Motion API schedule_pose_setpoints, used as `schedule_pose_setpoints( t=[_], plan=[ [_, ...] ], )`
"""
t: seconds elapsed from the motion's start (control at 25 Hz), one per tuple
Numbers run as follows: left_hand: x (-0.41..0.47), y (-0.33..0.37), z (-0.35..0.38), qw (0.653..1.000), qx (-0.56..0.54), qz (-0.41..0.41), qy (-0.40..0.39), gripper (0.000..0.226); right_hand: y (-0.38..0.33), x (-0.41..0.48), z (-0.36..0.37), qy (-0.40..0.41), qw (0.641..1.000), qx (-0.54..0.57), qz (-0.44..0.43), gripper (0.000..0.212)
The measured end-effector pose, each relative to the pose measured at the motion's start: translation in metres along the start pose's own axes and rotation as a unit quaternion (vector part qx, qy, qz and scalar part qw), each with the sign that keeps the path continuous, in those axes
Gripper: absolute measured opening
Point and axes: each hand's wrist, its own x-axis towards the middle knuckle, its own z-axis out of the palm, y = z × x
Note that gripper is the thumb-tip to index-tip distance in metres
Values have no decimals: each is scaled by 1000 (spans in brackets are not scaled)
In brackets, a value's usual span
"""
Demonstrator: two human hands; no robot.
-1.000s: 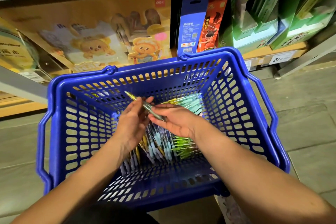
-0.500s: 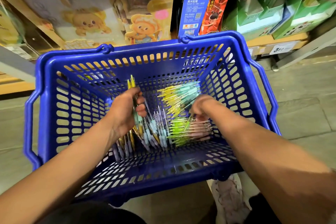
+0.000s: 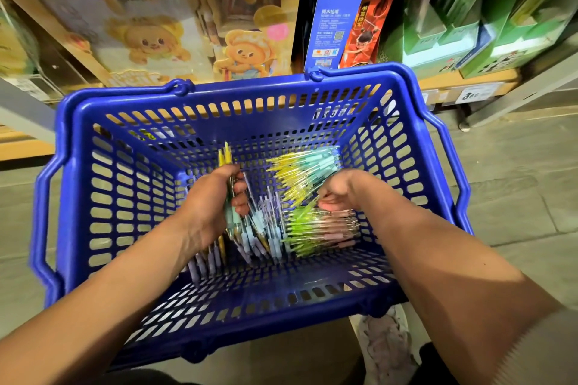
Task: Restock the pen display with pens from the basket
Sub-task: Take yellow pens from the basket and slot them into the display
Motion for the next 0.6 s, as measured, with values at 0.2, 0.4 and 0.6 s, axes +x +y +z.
schedule_pose_setpoints(
  t=[0.2, 0.4, 0.6],
  plan=[
    [1, -1, -1, 1000, -1, 0, 2, 20, -1, -2, 2, 23, 994, 102, -21, 37],
    [-1, -2, -2, 1000, -5, -7, 3, 21, 3, 10, -1, 98, 993, 50, -35, 39],
    [-3, 1, -1, 1000, -4, -9, 11, 21, -5, -3, -7, 248, 926, -254, -126, 23]
  ],
)
